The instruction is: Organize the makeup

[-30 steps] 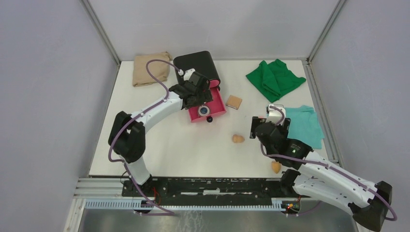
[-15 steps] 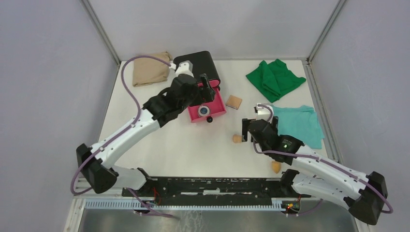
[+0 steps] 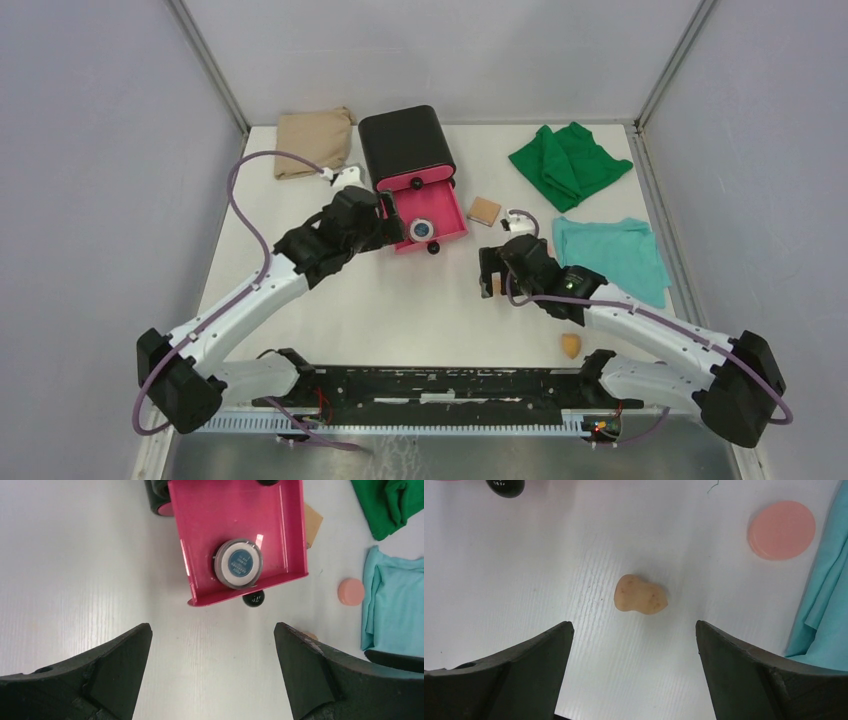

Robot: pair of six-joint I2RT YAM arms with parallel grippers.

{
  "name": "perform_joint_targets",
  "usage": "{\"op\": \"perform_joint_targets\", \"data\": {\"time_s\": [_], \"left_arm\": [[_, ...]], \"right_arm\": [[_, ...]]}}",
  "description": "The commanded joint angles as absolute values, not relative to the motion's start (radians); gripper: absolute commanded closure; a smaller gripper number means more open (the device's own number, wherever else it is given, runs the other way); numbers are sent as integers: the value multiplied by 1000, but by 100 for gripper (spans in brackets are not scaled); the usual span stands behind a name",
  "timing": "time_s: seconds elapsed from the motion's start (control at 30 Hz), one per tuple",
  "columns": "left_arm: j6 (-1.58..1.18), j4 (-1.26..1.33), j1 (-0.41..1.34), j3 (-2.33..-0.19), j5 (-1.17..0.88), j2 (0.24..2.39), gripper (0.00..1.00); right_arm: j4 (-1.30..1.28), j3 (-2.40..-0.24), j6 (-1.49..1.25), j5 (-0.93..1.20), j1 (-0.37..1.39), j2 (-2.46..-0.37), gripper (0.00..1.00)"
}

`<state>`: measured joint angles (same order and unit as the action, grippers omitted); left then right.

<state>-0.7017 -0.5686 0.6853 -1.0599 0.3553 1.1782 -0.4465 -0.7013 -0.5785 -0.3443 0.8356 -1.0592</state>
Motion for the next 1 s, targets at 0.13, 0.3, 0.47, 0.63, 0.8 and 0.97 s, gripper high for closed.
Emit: {"op": "perform_joint_targets", "data": {"time_s": [0.13,0.3,0.47,0.63,0.8,0.97], "left_arm": [[-695,-540,655,-924,254,1046,1],[-712,-554,654,-872,238,1021,1],[-734,-560,655,-857,255,990,1],[-742,-576,654,-863,275,971,1],[-737,-594,653,-860,287,958,1],[-733,-604,653,-848,284,961,1]], "right_arm": [[-505,-718,-677,-274,720,-1088,1],[-532,-787,-739,-294,624,-1176,1],[-651,-1006,-801,-399,551,-1417,1],[-745,-1170,-805,-450,494,-1594,1],[-713,-1167,-751,-417,420,-1654,1],[-671,-1130,-680,-388,386,-1671,1]]}}
